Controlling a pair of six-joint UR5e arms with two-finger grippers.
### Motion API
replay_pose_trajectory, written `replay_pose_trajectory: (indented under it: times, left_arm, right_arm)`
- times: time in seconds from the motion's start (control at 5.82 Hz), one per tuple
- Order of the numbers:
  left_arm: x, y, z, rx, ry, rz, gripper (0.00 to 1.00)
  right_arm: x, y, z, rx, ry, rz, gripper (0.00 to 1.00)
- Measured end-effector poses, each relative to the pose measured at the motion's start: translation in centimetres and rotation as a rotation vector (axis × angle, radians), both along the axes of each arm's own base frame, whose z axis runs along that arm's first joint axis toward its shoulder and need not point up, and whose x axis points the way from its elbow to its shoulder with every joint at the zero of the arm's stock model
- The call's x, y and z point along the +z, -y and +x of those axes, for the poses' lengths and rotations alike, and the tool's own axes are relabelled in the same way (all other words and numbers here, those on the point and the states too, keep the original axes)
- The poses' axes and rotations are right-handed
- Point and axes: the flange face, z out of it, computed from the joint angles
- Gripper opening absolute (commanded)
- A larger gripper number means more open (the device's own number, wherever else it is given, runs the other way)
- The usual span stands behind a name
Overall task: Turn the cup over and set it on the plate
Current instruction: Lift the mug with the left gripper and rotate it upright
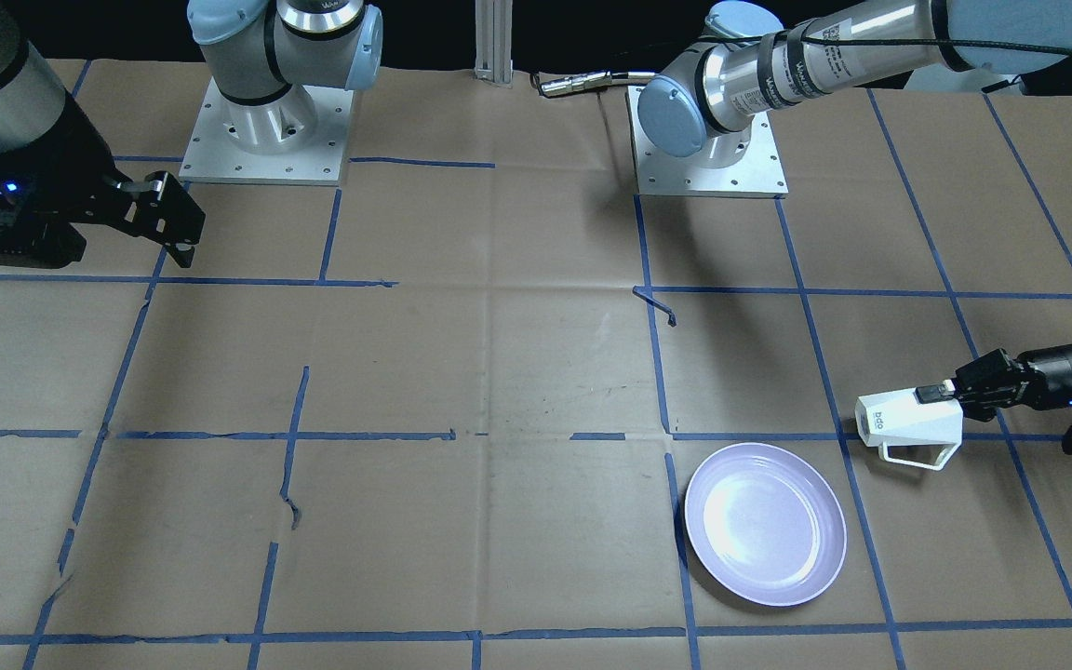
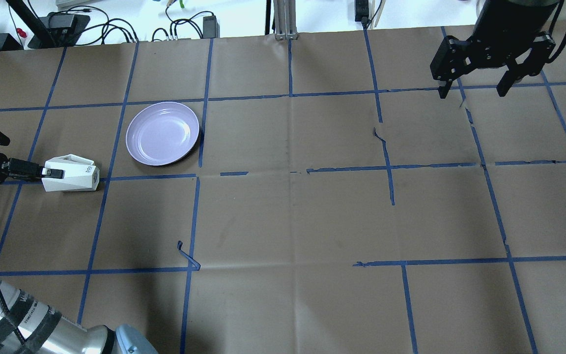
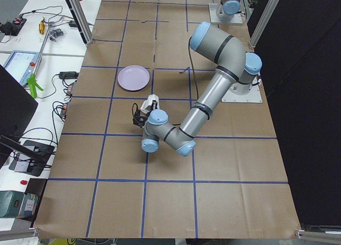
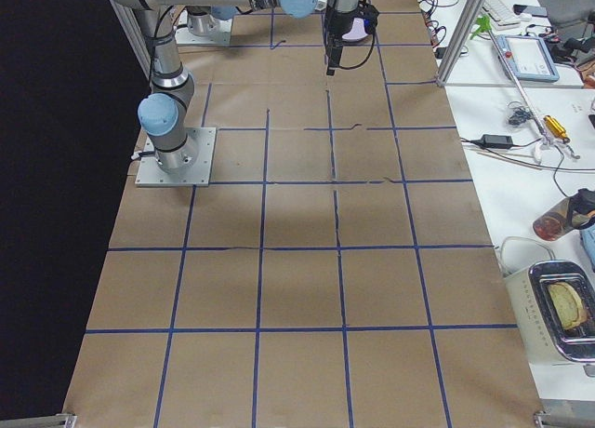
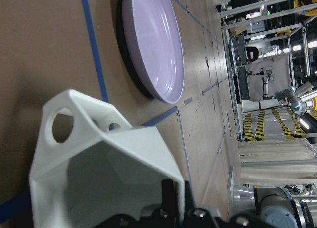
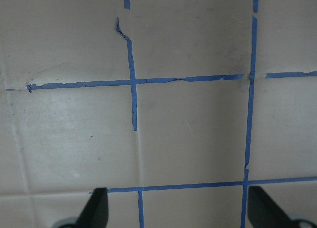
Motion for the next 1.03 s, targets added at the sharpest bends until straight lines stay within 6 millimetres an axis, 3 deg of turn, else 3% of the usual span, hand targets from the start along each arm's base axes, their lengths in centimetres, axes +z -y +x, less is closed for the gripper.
replay_pose_trajectory:
  times: [0.52, 0.86, 1.03]
  left_arm:
    - [13.5, -2.2, -3.1, 0.071, -0.040, 0.063, 0.02]
    - [18.5, -2.7, -5.1, 0.057, 0.051, 0.092, 0.01]
    - [20.7, -1.8, -6.7, -0.017, 0.223, 0.078, 0.01]
  right_arm:
    - [0.0, 0.0, 0.0, 0.000, 0.000, 0.000, 1.00]
    - [0.0, 0.0, 0.0, 0.000, 0.000, 0.000, 1.00]
    - [0.0, 0.0, 0.0, 0.000, 0.000, 0.000, 1.00]
